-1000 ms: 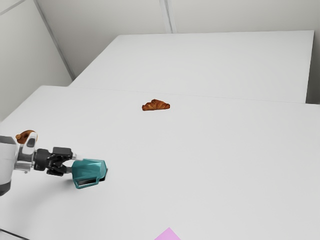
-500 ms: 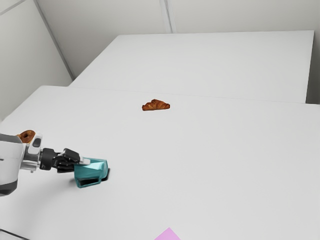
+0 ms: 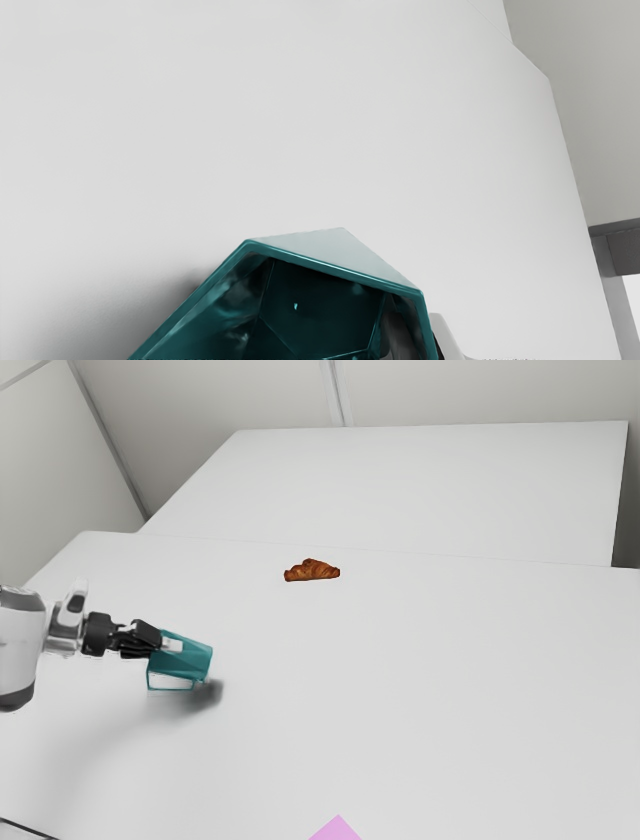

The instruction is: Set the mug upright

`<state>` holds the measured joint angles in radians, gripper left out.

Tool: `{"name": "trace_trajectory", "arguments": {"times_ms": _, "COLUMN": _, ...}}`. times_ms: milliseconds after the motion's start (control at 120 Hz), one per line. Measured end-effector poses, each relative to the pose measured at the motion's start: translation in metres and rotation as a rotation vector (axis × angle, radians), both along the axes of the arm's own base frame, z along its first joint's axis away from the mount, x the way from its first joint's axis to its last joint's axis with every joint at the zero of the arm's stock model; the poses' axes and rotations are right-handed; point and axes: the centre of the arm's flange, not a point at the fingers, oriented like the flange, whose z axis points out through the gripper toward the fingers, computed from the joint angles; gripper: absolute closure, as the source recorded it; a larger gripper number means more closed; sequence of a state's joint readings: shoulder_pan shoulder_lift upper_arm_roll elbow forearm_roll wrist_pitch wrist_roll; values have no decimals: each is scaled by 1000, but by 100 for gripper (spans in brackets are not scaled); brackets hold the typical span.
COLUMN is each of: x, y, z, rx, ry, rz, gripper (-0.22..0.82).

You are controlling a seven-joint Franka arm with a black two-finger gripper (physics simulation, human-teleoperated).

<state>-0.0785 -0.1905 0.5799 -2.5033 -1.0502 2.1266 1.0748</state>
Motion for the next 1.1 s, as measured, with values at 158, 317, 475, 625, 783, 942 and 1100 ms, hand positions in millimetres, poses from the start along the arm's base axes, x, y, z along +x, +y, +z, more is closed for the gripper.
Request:
{"name": "trace_trajectory", "arguments": {"times_ms": 158, "x": 95, "y": -30, "z": 63, "rx": 335, "ry": 1, "rz": -275, "gripper": 77}}
{"name": "trace_trajectory", "arguments": {"times_ms": 317, "x": 204, "y": -100, "z": 76, "rx": 672, "ry": 92, "rz": -547, "gripper": 78}}
{"name": "trace_trajectory", "arguments": {"times_ms": 475, "x": 165, "y": -161, "z": 58, "rx": 734, "ry": 218, "rz": -664, "gripper": 78}}
{"name": "trace_trajectory", "arguments": {"times_ms": 625, "x": 112, "y": -179, "z": 33, "rx": 753, "ry": 315, "rz": -650, "gripper": 78}}
{"name": "trace_trajectory", "arguments": {"times_ms": 783, "x": 94, "y": -194, "z": 6, "rx": 778, "ry": 350, "rz": -576, "gripper": 78}}
{"name": "trace_trajectory", "arguments": {"times_ms": 942, "x": 95, "y": -205, "z": 3, "rx": 786, "ry": 344, "rz": -487, "gripper": 76}}
{"name": "trace_trajectory", "arguments": {"times_ms": 1100, "x": 96, "y": -206, "z": 3, "rx": 770, "ry": 355, "rz": -411, "gripper": 41}}
